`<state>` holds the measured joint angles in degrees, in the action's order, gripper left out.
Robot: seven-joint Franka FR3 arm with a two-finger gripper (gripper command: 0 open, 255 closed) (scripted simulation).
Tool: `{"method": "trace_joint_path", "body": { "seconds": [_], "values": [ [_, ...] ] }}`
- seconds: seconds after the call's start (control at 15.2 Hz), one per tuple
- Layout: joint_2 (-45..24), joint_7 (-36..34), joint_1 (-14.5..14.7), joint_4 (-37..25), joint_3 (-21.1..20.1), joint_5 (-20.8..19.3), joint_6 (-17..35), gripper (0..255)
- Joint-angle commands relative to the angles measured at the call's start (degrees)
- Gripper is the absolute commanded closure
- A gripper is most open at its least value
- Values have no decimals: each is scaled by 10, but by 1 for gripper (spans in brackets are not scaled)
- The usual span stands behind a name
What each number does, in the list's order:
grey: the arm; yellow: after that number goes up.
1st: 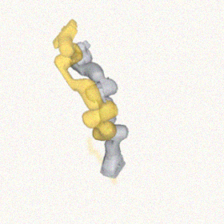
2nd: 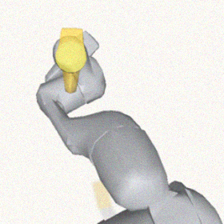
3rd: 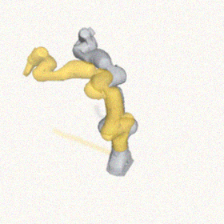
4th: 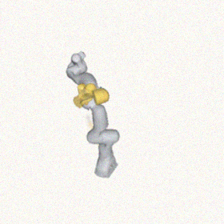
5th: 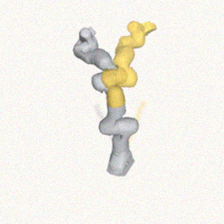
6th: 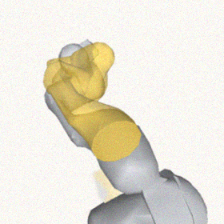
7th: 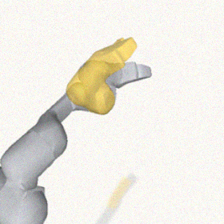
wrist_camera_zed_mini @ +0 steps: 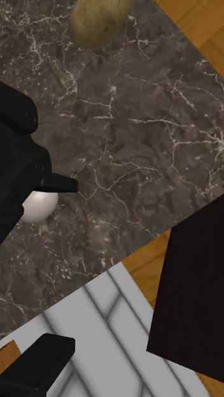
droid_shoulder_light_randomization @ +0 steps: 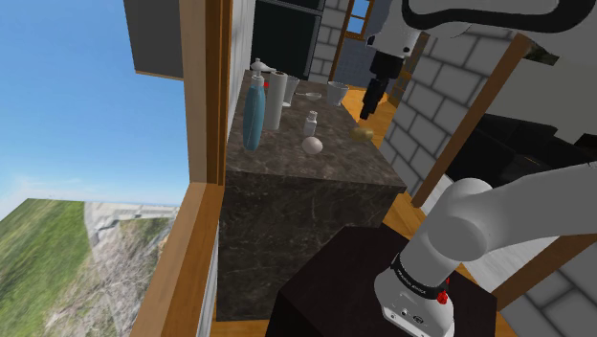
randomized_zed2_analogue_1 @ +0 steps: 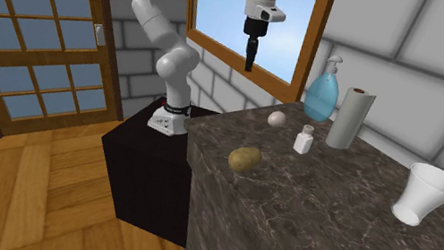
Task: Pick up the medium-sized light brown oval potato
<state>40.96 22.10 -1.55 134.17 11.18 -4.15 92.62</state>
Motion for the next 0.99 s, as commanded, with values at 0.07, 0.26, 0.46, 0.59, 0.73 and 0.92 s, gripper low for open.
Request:
{"method": "trace_joint_path", "body": {
  "seconds": [0.07,0.26,0.46,0.59,0.73,0.92],
  "values": [
    [-33,65,-2,-4,40,-26,23,0],
    [-71,127,-1,-13,78,-48,48,0],
    [-116,188,1,-30,117,-63,74,0],
    [-150,230,4,-45,142,-69,92,0],
    [-188,273,7,-63,167,-70,110,0],
    [-250,340,12,-96,202,-63,136,0]
  ]
}}
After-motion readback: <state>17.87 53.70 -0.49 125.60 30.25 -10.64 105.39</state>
